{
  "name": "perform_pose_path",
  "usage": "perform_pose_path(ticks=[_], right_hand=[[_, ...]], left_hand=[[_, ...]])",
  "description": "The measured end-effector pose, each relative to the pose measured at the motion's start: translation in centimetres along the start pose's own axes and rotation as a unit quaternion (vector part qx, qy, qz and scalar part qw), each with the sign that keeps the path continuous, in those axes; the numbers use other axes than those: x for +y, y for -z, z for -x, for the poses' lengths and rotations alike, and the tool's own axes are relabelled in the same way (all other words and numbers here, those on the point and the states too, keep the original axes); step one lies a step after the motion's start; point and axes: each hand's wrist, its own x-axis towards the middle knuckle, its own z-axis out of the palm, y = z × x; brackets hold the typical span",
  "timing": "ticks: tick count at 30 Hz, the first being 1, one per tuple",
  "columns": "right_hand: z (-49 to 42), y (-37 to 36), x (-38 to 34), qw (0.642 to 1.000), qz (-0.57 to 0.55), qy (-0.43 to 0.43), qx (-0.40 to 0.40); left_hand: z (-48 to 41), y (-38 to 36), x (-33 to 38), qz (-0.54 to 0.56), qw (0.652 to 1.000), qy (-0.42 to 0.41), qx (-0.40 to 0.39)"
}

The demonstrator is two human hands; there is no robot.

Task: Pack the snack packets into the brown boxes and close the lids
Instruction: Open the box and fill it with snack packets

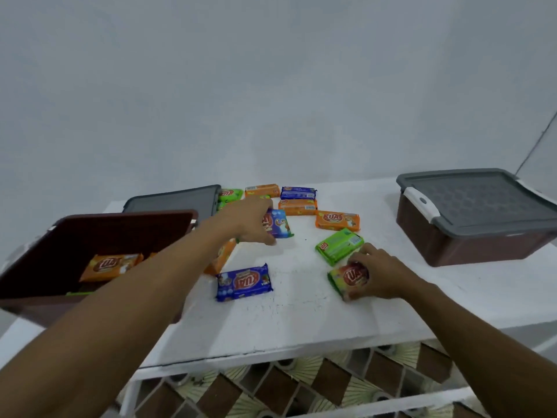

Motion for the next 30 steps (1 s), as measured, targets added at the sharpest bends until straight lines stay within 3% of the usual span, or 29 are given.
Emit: perform_pose_path(ticks=[3, 9, 16, 20, 25, 30], right_hand=[[0.0, -0.3, -2.1, 0.995, 0.075, -0.039, 0.057], [-0.2, 0.4, -7.8, 0.994, 0.008, -0.09, 0.067], [-3.2, 6.5, -21.6, 0.979, -0.141, 0.001, 0.145], [-4.5, 10.1, -30.2, 0.968, -0.195, 0.098, 0.121], [-7.7, 9.3, -38.5, 0.976, 0.007, 0.185, 0.116], [-10.6, 4.5, -40.0, 0.967, 0.195, 0.161, 0.034]], left_hand=[[2.1, 1.8, -2.0, 0.022, 0.999, 0.011, 0.041], [6.9, 4.8, -8.3, -0.02, 0.996, 0.026, 0.087], [12.7, 5.6, -19.5, 0.001, 0.997, 0.066, 0.051], [14.8, 4.7, -24.6, 0.006, 0.998, 0.057, 0.041], [14.6, 2.1, -28.4, -0.023, 0.999, 0.028, -0.007], [13.9, 0.4, -28.8, -0.153, 0.987, -0.016, -0.048]])
